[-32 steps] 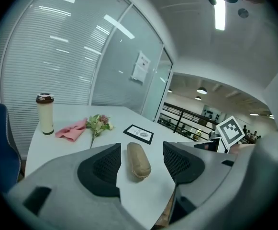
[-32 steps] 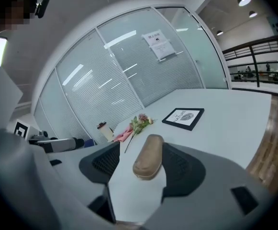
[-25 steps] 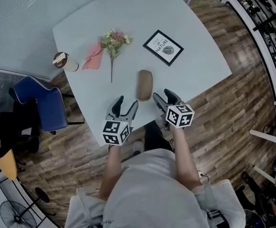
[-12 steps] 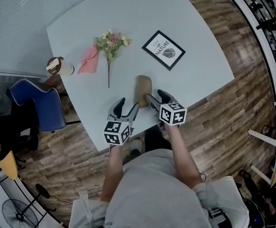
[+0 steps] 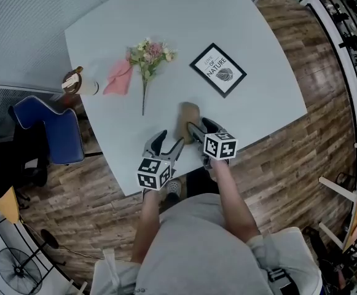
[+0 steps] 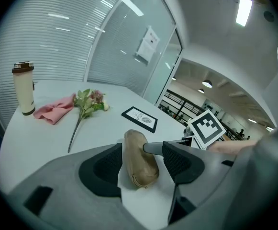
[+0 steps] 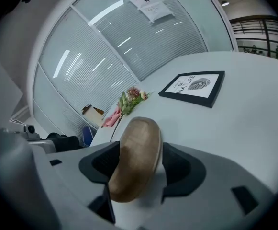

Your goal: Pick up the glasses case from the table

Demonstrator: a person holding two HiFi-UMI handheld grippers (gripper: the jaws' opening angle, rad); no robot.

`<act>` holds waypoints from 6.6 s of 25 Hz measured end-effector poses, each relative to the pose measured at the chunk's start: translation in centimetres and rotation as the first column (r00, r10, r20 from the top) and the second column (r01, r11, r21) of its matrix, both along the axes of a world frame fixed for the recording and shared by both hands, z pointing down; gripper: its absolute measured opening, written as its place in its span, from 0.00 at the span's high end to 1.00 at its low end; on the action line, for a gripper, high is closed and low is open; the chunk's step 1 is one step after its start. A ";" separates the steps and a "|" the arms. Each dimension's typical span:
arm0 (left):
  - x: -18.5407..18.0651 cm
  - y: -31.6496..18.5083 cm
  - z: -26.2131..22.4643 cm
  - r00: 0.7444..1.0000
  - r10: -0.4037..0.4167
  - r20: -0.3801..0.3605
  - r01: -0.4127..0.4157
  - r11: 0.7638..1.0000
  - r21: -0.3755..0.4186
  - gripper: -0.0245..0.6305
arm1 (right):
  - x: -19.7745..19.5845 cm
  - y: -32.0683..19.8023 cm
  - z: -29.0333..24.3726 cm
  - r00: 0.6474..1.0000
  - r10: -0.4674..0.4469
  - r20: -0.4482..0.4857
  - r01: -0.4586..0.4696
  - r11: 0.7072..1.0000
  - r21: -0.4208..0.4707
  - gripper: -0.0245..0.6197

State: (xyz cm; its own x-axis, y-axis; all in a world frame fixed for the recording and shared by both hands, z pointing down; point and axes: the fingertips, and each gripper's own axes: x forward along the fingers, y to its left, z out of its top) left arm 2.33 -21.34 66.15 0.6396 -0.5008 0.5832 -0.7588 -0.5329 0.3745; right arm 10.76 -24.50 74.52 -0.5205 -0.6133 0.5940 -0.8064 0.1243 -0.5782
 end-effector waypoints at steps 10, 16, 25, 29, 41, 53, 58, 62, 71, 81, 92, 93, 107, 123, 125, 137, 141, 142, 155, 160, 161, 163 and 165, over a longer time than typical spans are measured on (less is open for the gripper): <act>-0.6 -0.3 0.5 1.000 -0.012 0.011 0.012 0.999 -0.032 0.58 | -1.5 -0.6 1.3 0.999 -0.048 -0.021 0.047 0.998 -0.038 0.50; -1.3 -0.4 0.0 0.999 -0.021 0.031 0.022 0.999 -0.031 0.58 | -2.8 -1.0 1.7 0.999 -0.053 0.007 0.053 0.996 -0.072 0.49; -3.3 -0.8 -0.5 0.994 -0.083 0.067 0.086 0.995 -0.041 0.58 | -4.1 -1.3 2.4 0.998 -0.022 0.058 0.030 0.990 -0.138 0.48; -3.5 -1.2 -0.5 0.992 -0.103 0.069 0.106 0.993 -0.044 0.58 | -5.1 -1.6 2.3 0.998 -0.046 0.040 0.052 0.989 -0.139 0.54; -4.9 -1.9 -1.3 0.980 -0.187 0.066 0.187 0.982 0.009 0.58 | -6.4 -2.2 2.1 0.993 -0.106 -0.051 0.099 0.987 -0.124 0.56; -8.0 0.3 -2.0 0.977 -0.213 0.022 0.213 0.977 0.010 0.58 | -6.1 -0.5 1.7 0.992 -0.062 -0.112 0.048 0.991 -0.126 0.57; -9.0 1.1 -2.8 0.982 -0.188 0.000 0.188 0.982 0.030 0.58 | -6.8 1.1 1.0 0.992 -0.048 -0.114 0.036 0.993 -0.110 0.58; -9.4 2.2 -3.0 0.986 -0.165 -0.015 0.166 0.985 0.037 0.58 | -7.0 2.3 0.1 0.991 -0.040 -0.129 0.028 0.996 -0.089 0.59; -11.1 2.8 -5.8 0.989 -0.145 -0.035 0.148 0.985 0.090 0.58 | -8.3 3.4 -3.8 0.978 -0.092 -0.189 0.092 0.996 -0.007 0.59; -11.2 1.1 -9.4 0.989 -0.141 -0.036 0.145 0.973 0.182 0.58 | -7.1 0.2 -10.0 0.959 -0.109 -0.260 0.154 0.975 0.157 0.59; -10.9 -2.1 -13.9 0.991 -0.131 -0.015 0.130 0.947 0.293 0.58 | -6.0 -3.5 -18.0 0.955 -0.069 -0.289 0.174 0.919 0.353 0.59; -10.9 -2.4 -14.5 0.991 -0.131 -0.015 0.129 0.942 0.308 0.58 | -5.9 -3.9 -18.8 0.955 -0.063 -0.290 0.174 0.910 0.377 0.60; -10.6 -6.1 -21.3 0.984 -0.179 -0.004 0.160 0.867 0.472 0.58 | -5.2 -6.0 -27.3 0.959 0.022 -0.281 0.156 0.788 0.595 0.59; -11.6 -6.0 -21.3 0.979 -0.205 0.016 0.172 0.859 0.482 0.59 | -6.7 -5.8 -27.3 0.967 -0.005 -0.256 0.159 0.793 0.588 0.59; -11.9 -5.9 -21.4 0.977 -0.213 0.008 0.182 0.858 0.481 0.62 | -6.9 -5.8 -27.5 0.969 -0.009 -0.245 0.156 0.794 0.587 0.59; -13.8 -5.5 -21.4 0.960 -0.278 -0.030 0.258 0.840 0.477 0.95 | -8.1 -5.6 -27.6 0.969 -0.053 -0.242 0.188 0.792 0.581 0.59; -13.7 -5.3 -21.2 0.961 -0.270 -0.053 0.264 0.848 0.460 0.95 | -8.8 -5.7 -27.3 0.965 -0.076 -0.250 0.211 0.791 0.574 0.59; -13.8 -5.3 -21.1 0.960 -0.275 -0.053 0.268 0.849 0.456 0.95 | -9.0 -5.7 -27.3 0.965 -0.082 -0.250 0.216 0.789 0.575 0.59; -16.9 -4.5 -20.4 0.931 -0.358 -0.064 0.350 0.833 0.428 0.95 | -11.3 -5.5 -27.5 0.956 -0.138 -0.260 0.266 0.783 0.563 0.59; -17.3 -4.1 -20.2 0.929 -0.365 -0.064 0.356 0.832 0.426 0.95 | -11.5 -5.0 -27.2 0.956 -0.136 -0.260 0.264 0.784 0.562 0.59; -17.2 -4.0 -20.1 0.929 -0.364 -0.064 0.356 0.832 0.426 0.95 | -11.4 -4.9 -27.2 0.956 -0.134 -0.260 0.263 0.785 0.561 0.59; -17.0 -3.8 -20.1 0.930 -0.363 -0.062 0.354 0.833 0.426 0.95 | -11.0 -4.8 -27.2 0.957 -0.130 -0.259 0.258 0.787 0.560 0.59; -17.0 -3.8 -20.1 0.929 -0.365 -0.060 0.354 0.833 0.426 0.95 | -10.7 -4.7 -27.3 0.959 -0.126 -0.254 0.252 0.788 0.561 0.59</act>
State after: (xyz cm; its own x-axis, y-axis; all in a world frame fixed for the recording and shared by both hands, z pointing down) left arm -14.63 -25.11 46.05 0.3554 -0.8934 0.2748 -0.9333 -0.3230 0.1568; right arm 0.01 -29.24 47.24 -0.5769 -0.7756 0.2562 -0.8168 0.5479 -0.1808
